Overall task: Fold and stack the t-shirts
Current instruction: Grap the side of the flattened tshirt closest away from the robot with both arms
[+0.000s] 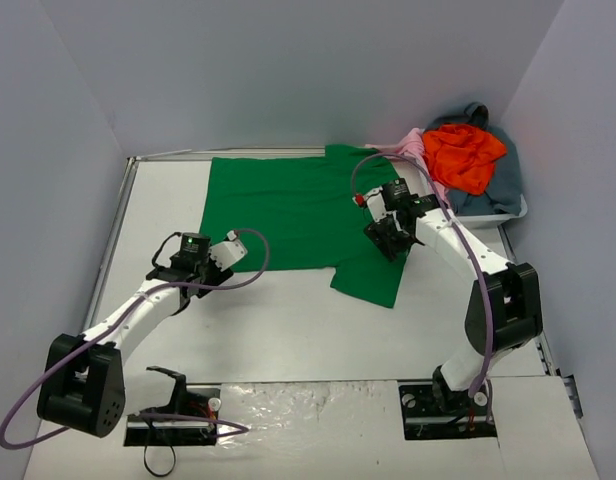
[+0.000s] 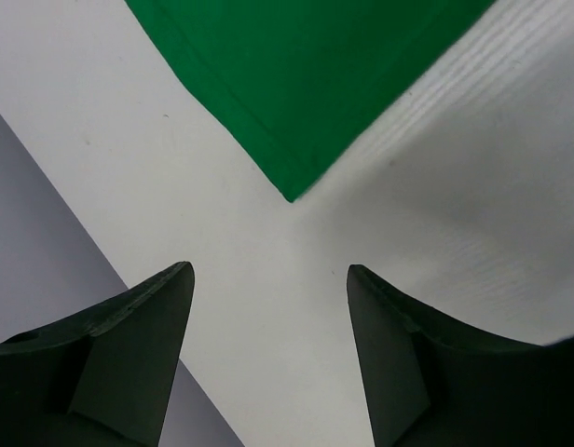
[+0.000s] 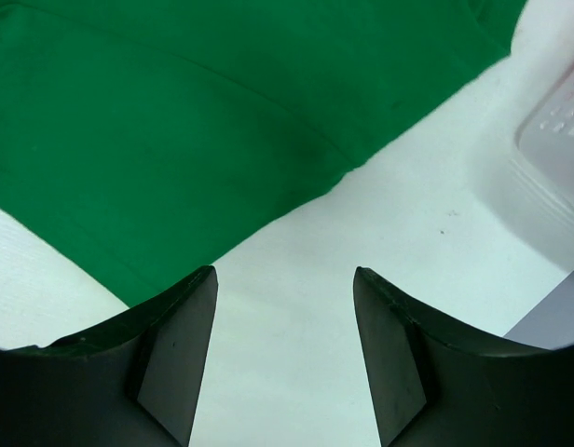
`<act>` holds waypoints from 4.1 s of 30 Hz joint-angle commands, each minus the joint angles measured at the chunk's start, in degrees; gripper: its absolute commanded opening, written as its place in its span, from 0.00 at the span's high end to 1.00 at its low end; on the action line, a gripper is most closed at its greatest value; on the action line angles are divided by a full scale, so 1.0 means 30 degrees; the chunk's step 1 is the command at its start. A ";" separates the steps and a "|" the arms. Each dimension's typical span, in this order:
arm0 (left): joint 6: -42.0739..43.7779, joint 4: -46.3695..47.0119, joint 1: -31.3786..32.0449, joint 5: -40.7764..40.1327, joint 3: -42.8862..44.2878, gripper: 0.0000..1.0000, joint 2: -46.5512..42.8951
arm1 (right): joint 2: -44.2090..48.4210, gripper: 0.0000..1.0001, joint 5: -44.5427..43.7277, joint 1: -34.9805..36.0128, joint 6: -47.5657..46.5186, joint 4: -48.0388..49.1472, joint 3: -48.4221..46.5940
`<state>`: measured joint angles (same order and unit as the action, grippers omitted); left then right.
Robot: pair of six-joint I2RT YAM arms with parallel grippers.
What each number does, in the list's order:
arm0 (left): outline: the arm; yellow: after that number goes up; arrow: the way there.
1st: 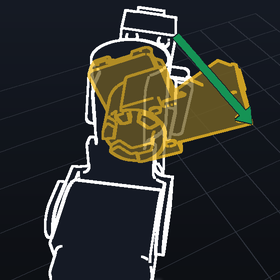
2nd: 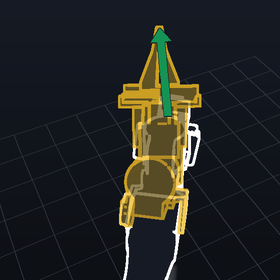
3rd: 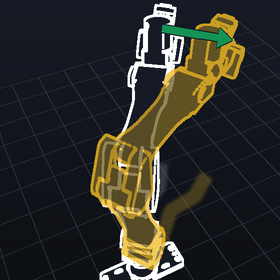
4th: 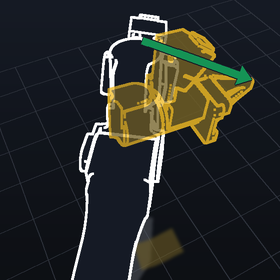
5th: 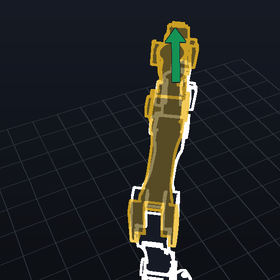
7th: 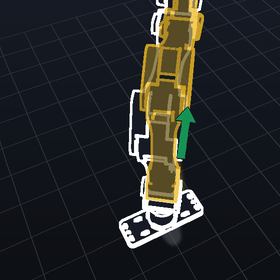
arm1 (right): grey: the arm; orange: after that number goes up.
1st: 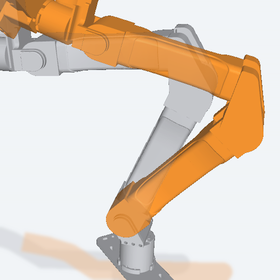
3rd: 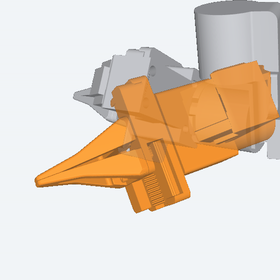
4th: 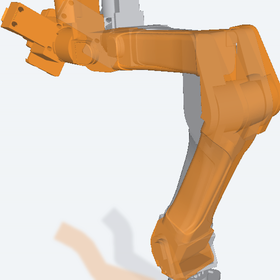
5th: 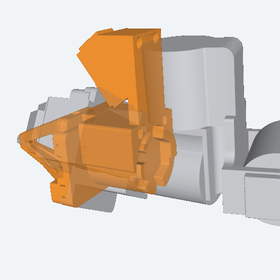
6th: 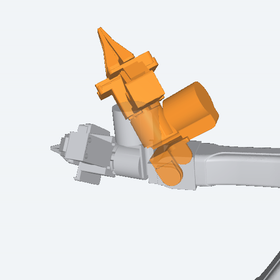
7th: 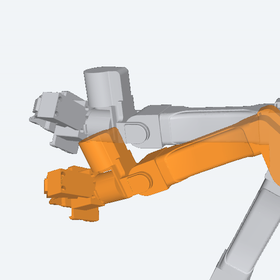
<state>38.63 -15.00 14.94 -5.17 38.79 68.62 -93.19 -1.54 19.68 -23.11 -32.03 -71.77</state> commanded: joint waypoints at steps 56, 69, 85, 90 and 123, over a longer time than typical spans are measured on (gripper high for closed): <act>0.3031 0.3802 -0.1318 0.1165 0.0782 0.97 0.7157 | -0.1927 0.42 -0.1039 -0.1903 0.0673 -0.0778 -0.0746; 0.1508 -0.0532 -0.2283 0.4681 0.3418 0.98 0.4960 | 0.0417 0.41 -0.0835 -0.1903 0.0293 -0.1246 -0.0072; 0.0834 -0.1239 -0.2753 0.3892 0.4210 0.98 0.5485 | 0.0009 0.40 0.1188 -0.0585 -0.2431 -0.5085 0.1070; 0.0279 -0.1327 -0.2782 0.3599 0.4561 0.98 0.5778 | -0.0606 0.40 0.1451 -0.0292 -0.2987 -0.5114 0.1509; -0.2213 -0.1415 -0.2753 0.3539 0.5558 0.98 0.6980 | -0.4298 0.40 0.2740 0.2169 -0.4484 -0.3855 0.3327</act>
<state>32.71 -18.28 7.05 5.54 53.15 89.60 -104.79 5.61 25.28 -36.27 -42.83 -62.72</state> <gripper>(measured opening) 0.035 0.598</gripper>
